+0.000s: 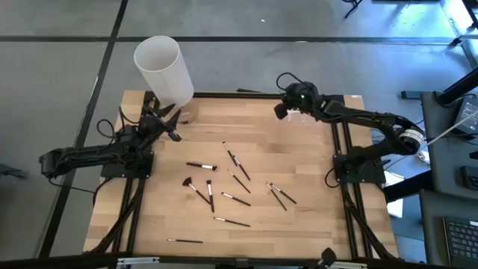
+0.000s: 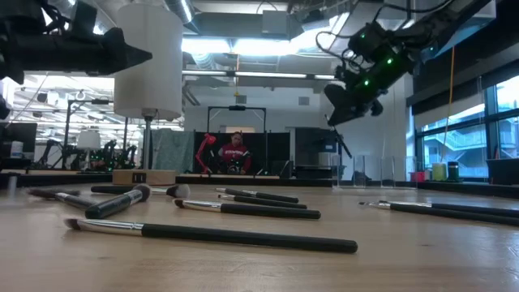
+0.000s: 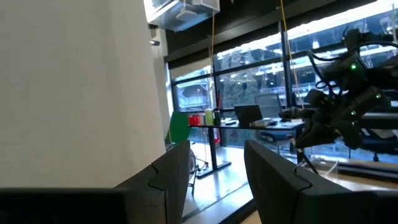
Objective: Put items in baskets/containers
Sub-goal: Put the eyeshadow brush into the left side of the transparent organizer
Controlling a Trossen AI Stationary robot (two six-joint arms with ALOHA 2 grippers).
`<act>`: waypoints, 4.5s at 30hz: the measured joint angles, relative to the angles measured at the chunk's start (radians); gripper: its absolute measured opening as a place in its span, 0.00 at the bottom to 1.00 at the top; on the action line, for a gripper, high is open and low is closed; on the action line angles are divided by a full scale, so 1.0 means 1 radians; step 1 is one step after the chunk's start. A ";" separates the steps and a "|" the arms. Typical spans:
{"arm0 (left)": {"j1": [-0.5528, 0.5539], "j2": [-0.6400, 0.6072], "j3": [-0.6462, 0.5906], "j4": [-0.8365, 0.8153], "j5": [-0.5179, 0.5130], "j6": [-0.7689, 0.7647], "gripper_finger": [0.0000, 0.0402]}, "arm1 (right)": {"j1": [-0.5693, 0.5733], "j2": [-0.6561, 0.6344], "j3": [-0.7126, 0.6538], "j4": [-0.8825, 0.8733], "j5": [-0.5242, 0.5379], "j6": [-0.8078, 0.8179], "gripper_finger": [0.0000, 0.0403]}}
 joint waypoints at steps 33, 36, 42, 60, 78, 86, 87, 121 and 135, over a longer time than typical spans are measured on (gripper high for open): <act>0.023 0.083 0.000 0.008 0.011 -0.050 0.37 | 0.027 0.036 0.069 -0.049 0.012 0.079 0.28; 0.023 0.083 0.000 0.009 0.008 -0.050 0.37 | 0.081 0.037 0.131 -0.063 0.040 0.147 0.26; 0.023 0.083 0.000 0.031 0.007 -0.042 0.37 | 0.219 0.150 0.284 -0.193 0.027 0.263 0.22; 0.023 0.083 0.000 0.053 -0.010 0.028 0.37 | 0.435 0.773 0.963 -0.710 -0.204 0.266 0.21; 0.023 0.083 0.000 0.053 -0.008 0.030 0.37 | 0.473 0.910 1.057 -0.712 -0.223 0.302 0.38; 0.023 0.083 0.000 0.053 -0.008 0.030 0.37 | 0.505 0.910 1.057 -0.713 -0.147 0.317 0.36; 0.023 0.083 0.000 0.053 -0.008 0.030 0.37 | 0.508 0.911 1.057 -0.712 -0.139 0.317 0.35; 0.023 0.083 0.000 0.038 -0.008 0.027 0.37 | 0.453 0.945 1.051 -0.696 -0.297 0.275 0.05; 0.022 0.086 0.000 -0.025 0.001 -0.023 0.37 | 0.412 0.385 0.598 -0.503 -0.100 0.306 0.01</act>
